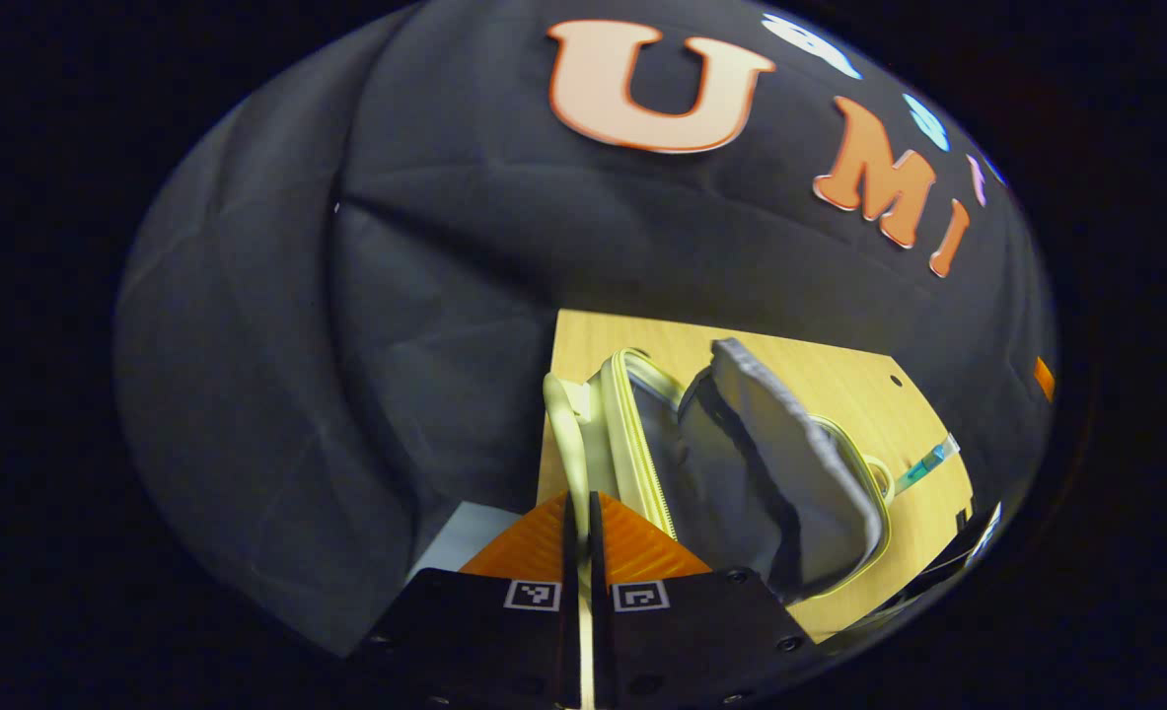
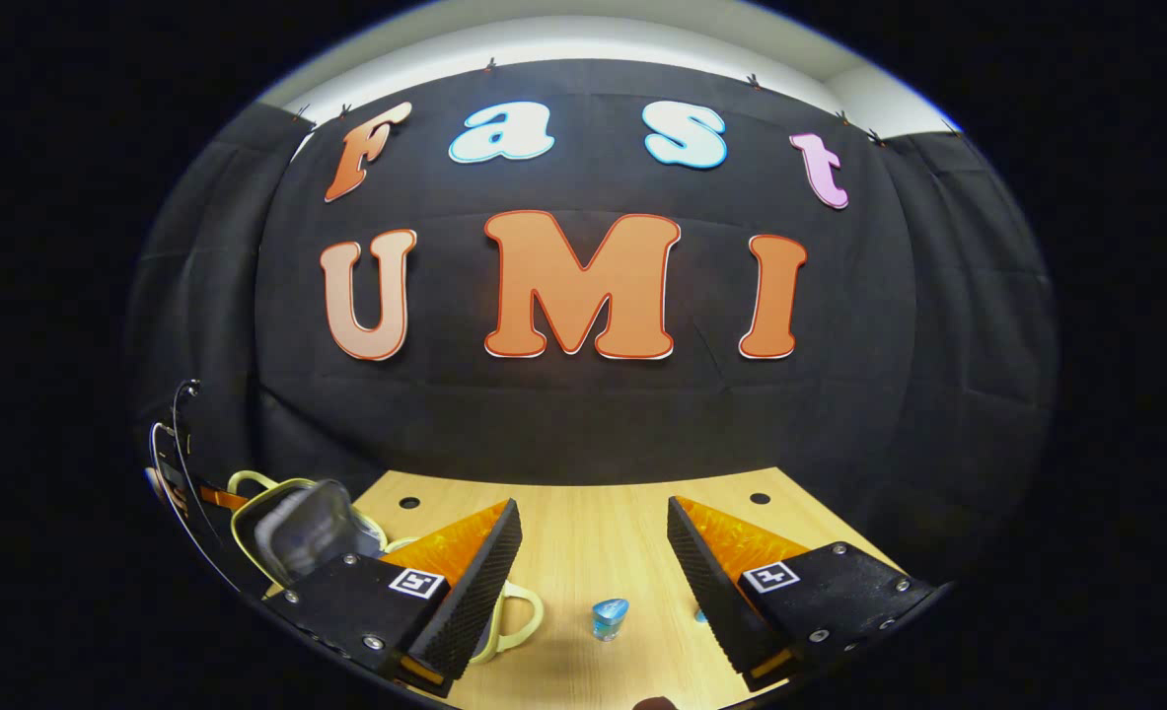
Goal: First open the suitcase, pack the skin care products into it, and then close the suitcase.
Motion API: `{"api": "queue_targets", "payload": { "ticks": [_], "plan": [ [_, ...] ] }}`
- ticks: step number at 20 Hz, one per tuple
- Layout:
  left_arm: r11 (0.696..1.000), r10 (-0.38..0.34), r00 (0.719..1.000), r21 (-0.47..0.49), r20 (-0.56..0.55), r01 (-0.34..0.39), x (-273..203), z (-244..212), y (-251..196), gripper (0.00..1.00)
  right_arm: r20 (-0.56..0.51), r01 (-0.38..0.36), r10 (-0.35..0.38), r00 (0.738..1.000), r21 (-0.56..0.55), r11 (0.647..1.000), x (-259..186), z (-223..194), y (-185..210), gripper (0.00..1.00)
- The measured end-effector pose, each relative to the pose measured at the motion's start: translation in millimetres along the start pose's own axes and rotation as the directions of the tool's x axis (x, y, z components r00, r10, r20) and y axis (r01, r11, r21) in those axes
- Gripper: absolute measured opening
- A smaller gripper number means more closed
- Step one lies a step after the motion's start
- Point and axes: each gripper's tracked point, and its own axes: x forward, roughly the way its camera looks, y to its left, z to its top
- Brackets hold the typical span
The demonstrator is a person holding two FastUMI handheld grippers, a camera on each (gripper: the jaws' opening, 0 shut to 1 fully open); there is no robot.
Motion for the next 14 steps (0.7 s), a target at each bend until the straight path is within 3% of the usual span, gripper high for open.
{"api": "queue_targets", "payload": {
  "ticks": [11,14],
  "plan": [
    [0.982,0.012,0.985,-0.184,-0.173,-0.045,70.7,-112.8,50.6,0.06,-0.062,0.03,-0.033,0.998,-0.046,0.998,3.1,-13.1,-3.0,0.94],
    [0.986,0.039,0.987,-0.157,-0.155,-0.064,68.3,-111.2,61.4,0.11,-0.067,0.042,-0.045,0.997,-0.054,0.998,3.3,-16.3,-13.0,0.94]
  ]
}}
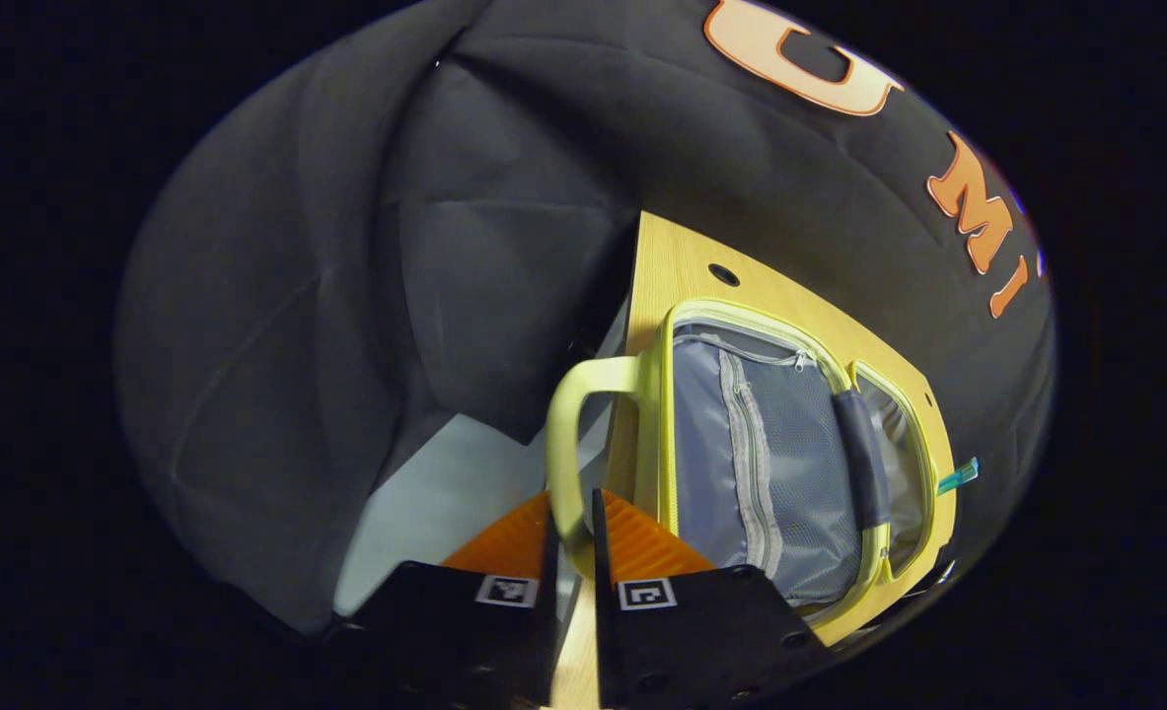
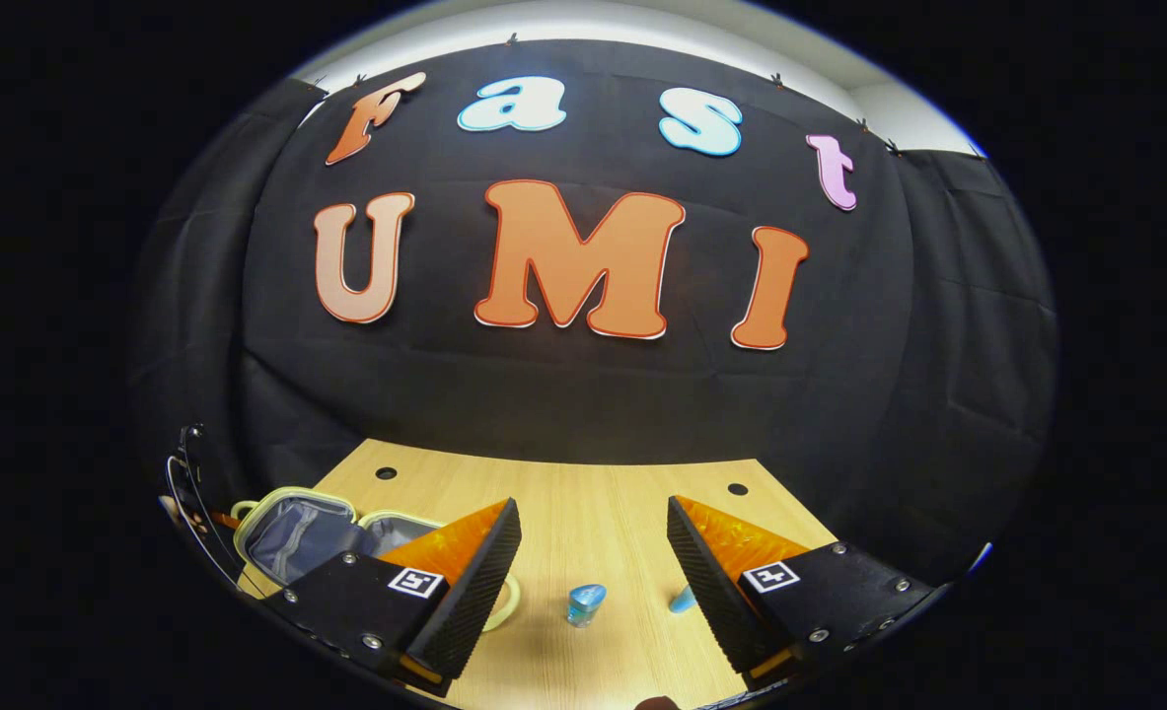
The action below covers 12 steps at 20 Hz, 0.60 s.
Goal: First open the suitcase, pack the skin care products into it, and then close the suitcase.
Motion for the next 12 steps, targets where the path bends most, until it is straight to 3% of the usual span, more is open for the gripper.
{"api": "queue_targets", "payload": {
  "ticks": [2,4,6,8,12],
  "plan": [
    [0.995,0.087,0.996,0.056,-0.011,-0.086,-6.8,1.1,11.9,0.41,-0.002,-0.002,0.002,1.0,0.004,1.0,1.5,-2.8,-3.7,0.94],
    [0.969,0.202,0.979,0.138,0.026,-0.204,-19.5,12.4,28.9,0.7,-0.004,-0.007,0.007,1.0,0.005,1.0,2.0,-7.3,-8.4,0.94],
    [0.95,0.246,0.964,0.171,0.103,-0.261,-37.8,30.4,25.9,1.0,-0.006,-0.012,0.012,1.0,0.002,1.0,2.5,-12.9,-14.5,0.94],
    [0.929,0.275,0.938,0.195,0.209,-0.316,-63.2,58.0,7.4,1.0,-0.011,-0.015,0.015,1.0,-0.015,1.0,4.5,-19.7,-23.9,0.94],
    [0.904,0.261,0.895,0.233,0.361,-0.358,-114.5,104.6,-60.1,1.0,0.0,-0.018,0.018,1.0,-0.032,0.999,13.4,-26.6,-49.7,0.95]
  ]
}}
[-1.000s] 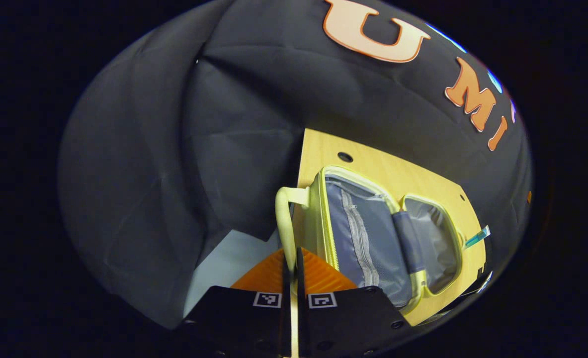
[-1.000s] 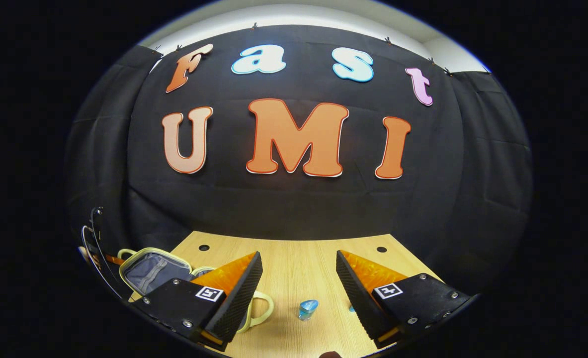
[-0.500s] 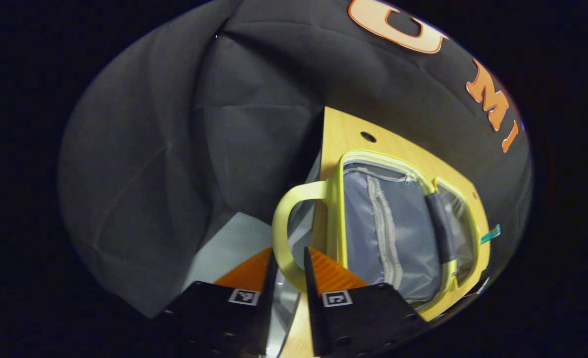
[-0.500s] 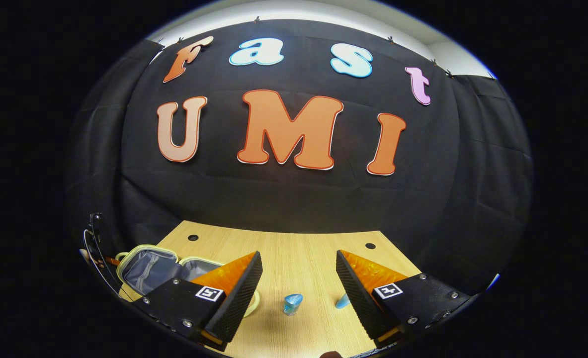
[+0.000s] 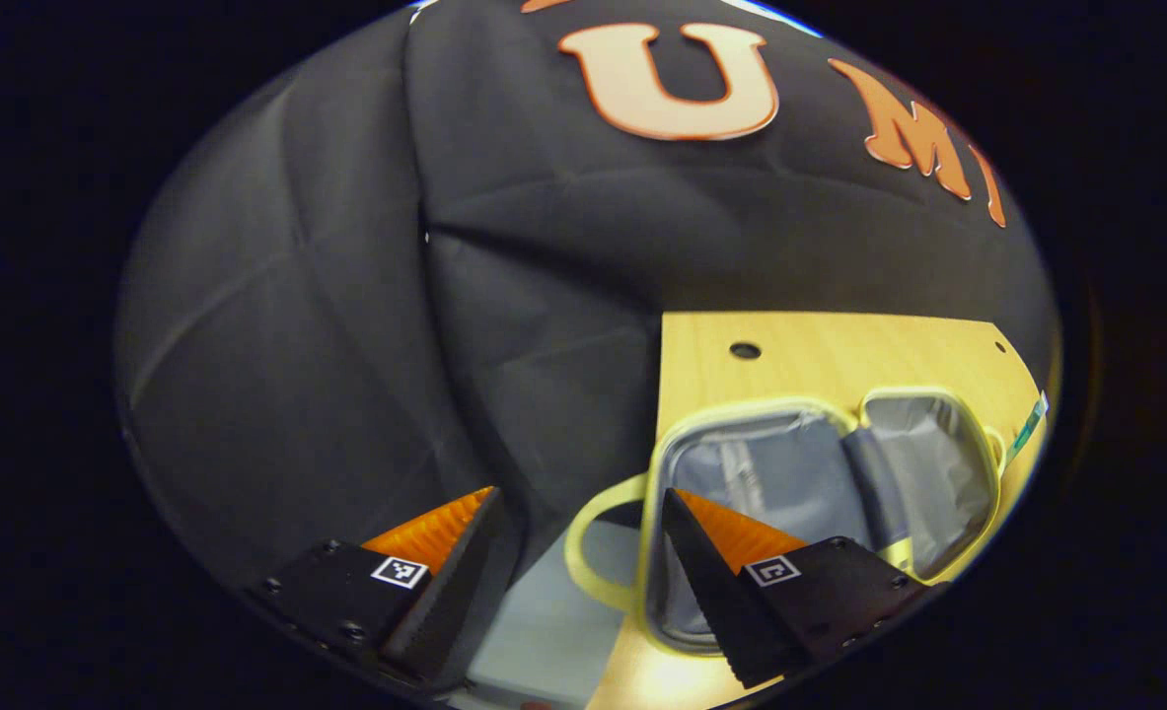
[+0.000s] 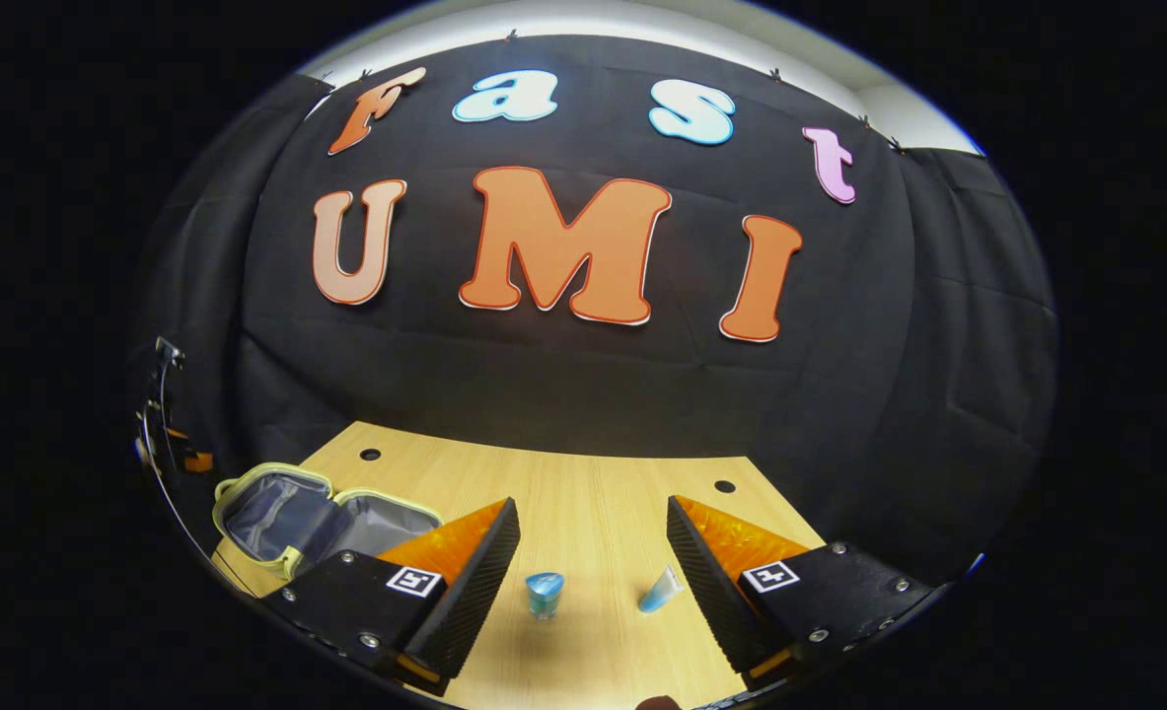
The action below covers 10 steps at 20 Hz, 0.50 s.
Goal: First open the suitcase, pack the skin care products into it, and then close the suitcase.
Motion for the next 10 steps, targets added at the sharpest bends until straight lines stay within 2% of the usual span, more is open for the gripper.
{"api": "queue_targets", "payload": {
  "ticks": [2,3,7,10],
  "plan": [
    [1.0,0.006,0.996,-0.002,0.086,-0.006,-33.0,43.8,-28.6,0.99,0.0,-0.011,0.011,1.0,0.02,1.0,6.7,-4.1,-12.1,0.95],
    [1.0,-0.013,0.992,-0.006,0.128,0.014,-48.3,60.3,-49.9,0.99,-0.001,-0.018,0.018,1.0,0.033,0.999,10.2,-6.0,-18.4,0.95],
    [0.99,-0.136,0.955,-0.006,0.262,0.143,-95.6,128.9,-161.1,0.99,0.007,-0.034,0.034,0.999,0.026,0.999,21.3,-11.4,-45.3,0.95],
    [0.977,-0.204,0.918,0.006,0.339,0.215,-130.3,158.1,-238.4,1.0,0.002,-0.052,0.052,0.999,0.007,0.999,31.0,-19.7,-70.3,0.95]
  ]
}}
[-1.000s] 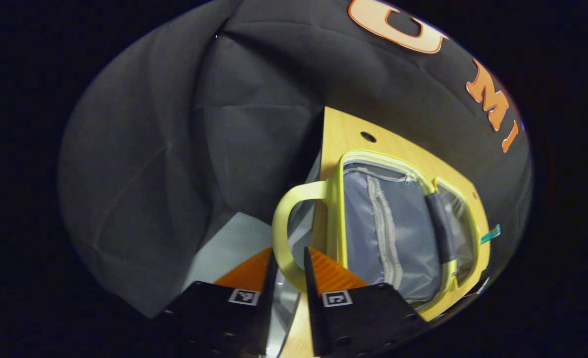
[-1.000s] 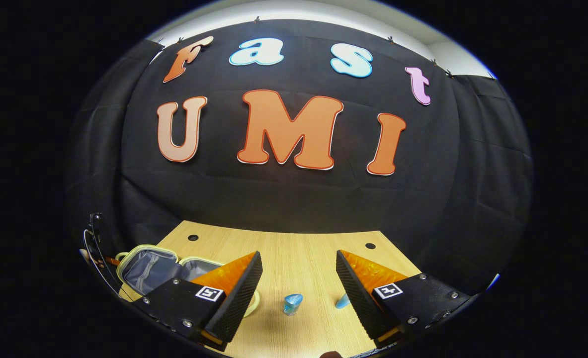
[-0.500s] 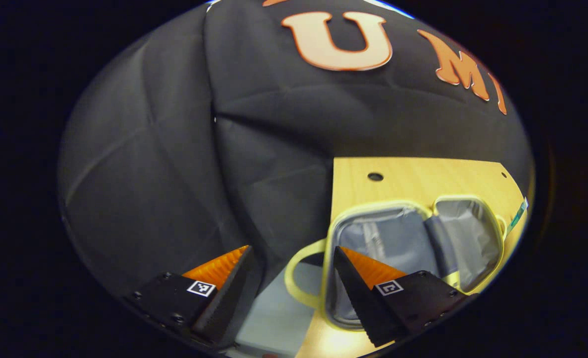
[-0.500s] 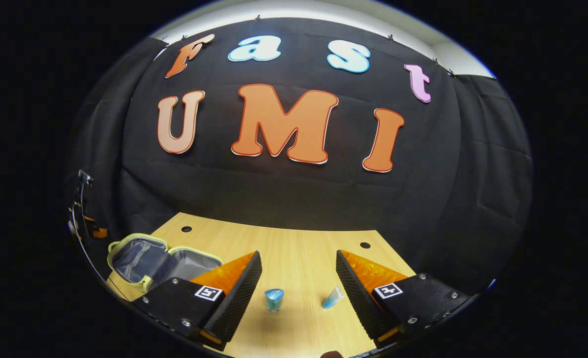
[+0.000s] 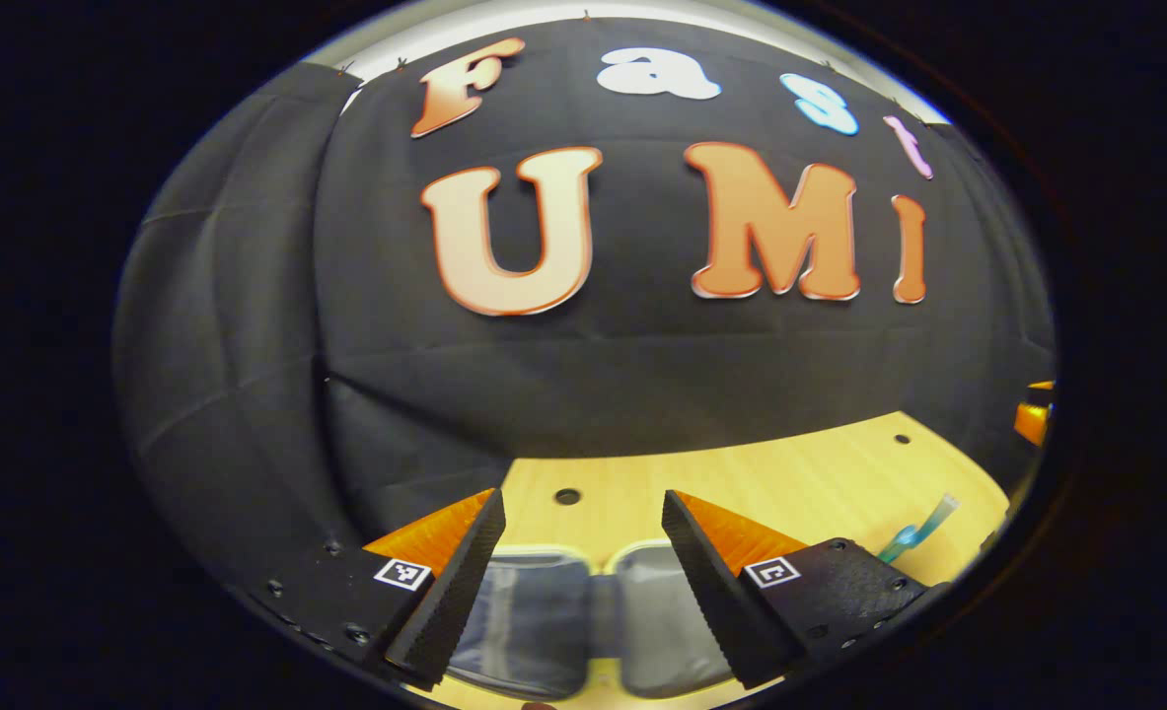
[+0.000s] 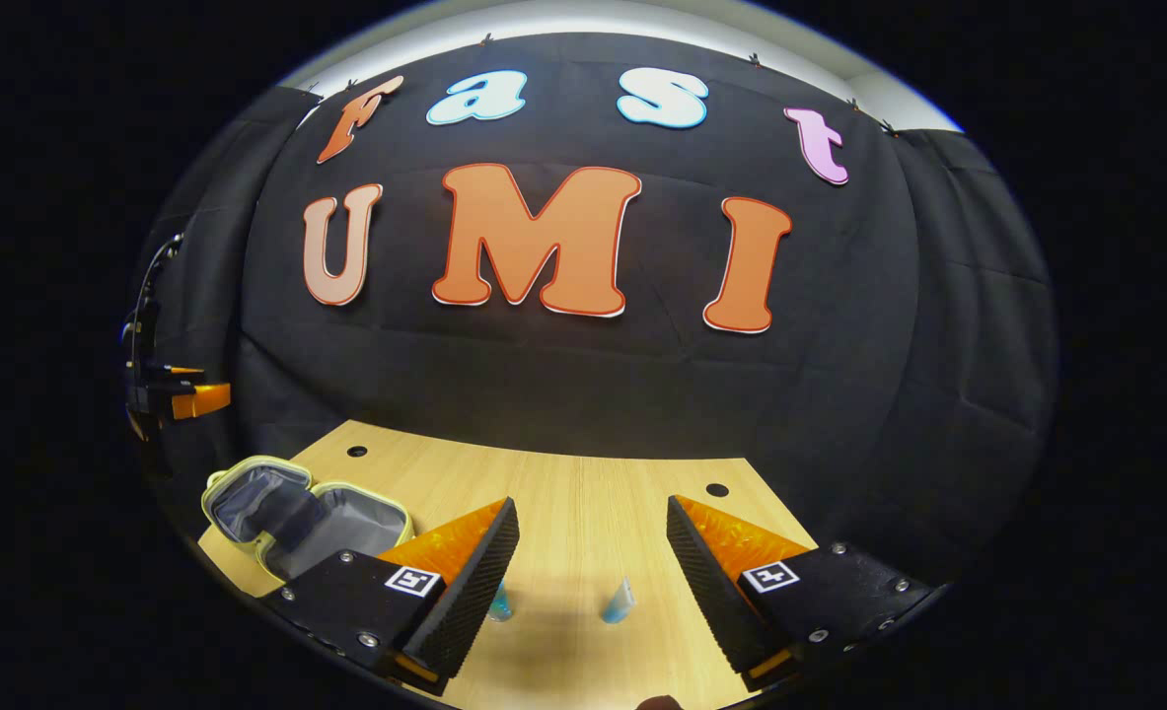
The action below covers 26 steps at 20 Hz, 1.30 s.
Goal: First open the suitcase, pack the skin care products into it, and then close the suitcase.
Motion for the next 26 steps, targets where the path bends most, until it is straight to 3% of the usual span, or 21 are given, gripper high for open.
{"api": "queue_targets", "payload": {
  "ticks": [2,3,5,10,13,19,26],
  "plan": [
    [0.999,-0.039,0.998,0.026,0.052,0.038,-4.8,15.7,-55.2,0.99,-0.013,-0.008,0.008,1.0,0.003,1.0,7.1,-9.9,-18.4,0.95],
    [0.998,-0.044,0.996,0.037,0.072,0.041,-7.0,21.4,-80.3,0.99,-0.027,-0.014,0.015,1.0,0.012,1.0,10.4,-16.4,-27.4,1.0],
    [0.998,-0.063,0.995,0.034,0.077,0.061,-3.8,22.1,-132.3,0.99,-0.063,-0.023,0.025,0.998,0.034,0.999,16.3,-31.0,-43.4,0.96],
    [0.972,-0.228,0.972,-0.047,0.061,0.231,0.9,-9.5,-271.4,0.99,-0.149,-0.041,0.043,0.988,0.018,0.999,22.5,-72.8,-78.4,0.95],
    [0.957,-0.282,0.959,-0.059,0.032,0.283,10.5,-46.3,-331.3,0.99,-0.19,-0.054,0.059,0.98,0.032,0.998,21.1,-90.2,-95.5,0.96],
    [0.966,-0.26,0.959,-0.024,-0.111,0.258,39.3,-139.7,-365.9,0.99,-0.238,-0.021,0.028,0.971,0.031,0.999,25.8,-112.2,-131.0,0.96],
    [0.963,-0.269,0.925,-0.043,-0.267,0.268,60.2,-236.7,-385.6,1.0,-0.3,-0.017,0.021,0.954,0.016,1.0,29.2,-137.7,-138.3,0.96]
  ]
}}
